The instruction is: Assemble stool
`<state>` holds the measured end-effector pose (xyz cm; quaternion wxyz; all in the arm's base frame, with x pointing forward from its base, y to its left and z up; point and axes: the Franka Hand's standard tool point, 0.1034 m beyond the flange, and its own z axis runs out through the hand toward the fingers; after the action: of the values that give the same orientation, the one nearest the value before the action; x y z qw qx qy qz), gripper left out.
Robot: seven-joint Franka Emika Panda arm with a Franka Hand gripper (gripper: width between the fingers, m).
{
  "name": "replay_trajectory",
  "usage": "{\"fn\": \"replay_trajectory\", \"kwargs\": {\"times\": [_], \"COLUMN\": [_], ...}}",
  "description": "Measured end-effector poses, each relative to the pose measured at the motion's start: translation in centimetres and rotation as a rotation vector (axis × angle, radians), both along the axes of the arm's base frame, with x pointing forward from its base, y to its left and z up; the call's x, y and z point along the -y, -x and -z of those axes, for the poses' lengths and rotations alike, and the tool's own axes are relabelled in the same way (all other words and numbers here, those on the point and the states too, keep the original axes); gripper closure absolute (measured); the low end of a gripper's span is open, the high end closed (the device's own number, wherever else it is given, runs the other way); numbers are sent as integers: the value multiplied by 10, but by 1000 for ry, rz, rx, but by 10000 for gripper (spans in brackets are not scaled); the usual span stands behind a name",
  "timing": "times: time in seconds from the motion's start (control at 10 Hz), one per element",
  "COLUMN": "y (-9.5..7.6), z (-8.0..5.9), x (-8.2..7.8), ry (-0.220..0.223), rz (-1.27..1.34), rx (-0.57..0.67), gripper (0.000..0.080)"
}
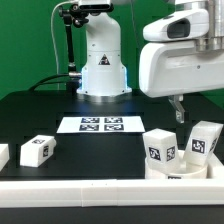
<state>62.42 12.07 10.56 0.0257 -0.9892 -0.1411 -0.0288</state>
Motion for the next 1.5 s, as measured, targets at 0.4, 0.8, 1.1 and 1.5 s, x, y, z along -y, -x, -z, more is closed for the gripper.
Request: {"fn": "replay_trajectory", "kwargs": {"times": [0.4, 0.8, 1.1, 1.5], "y": [-1, -1, 2, 4], "z": [1, 11, 21, 25], "x": [7, 8, 8, 7], "ry": [42, 74, 76, 76], "rz": [-253, -384, -384, -386], "rx": [11, 1, -11, -16], "gripper": [151, 151, 151, 452]}}
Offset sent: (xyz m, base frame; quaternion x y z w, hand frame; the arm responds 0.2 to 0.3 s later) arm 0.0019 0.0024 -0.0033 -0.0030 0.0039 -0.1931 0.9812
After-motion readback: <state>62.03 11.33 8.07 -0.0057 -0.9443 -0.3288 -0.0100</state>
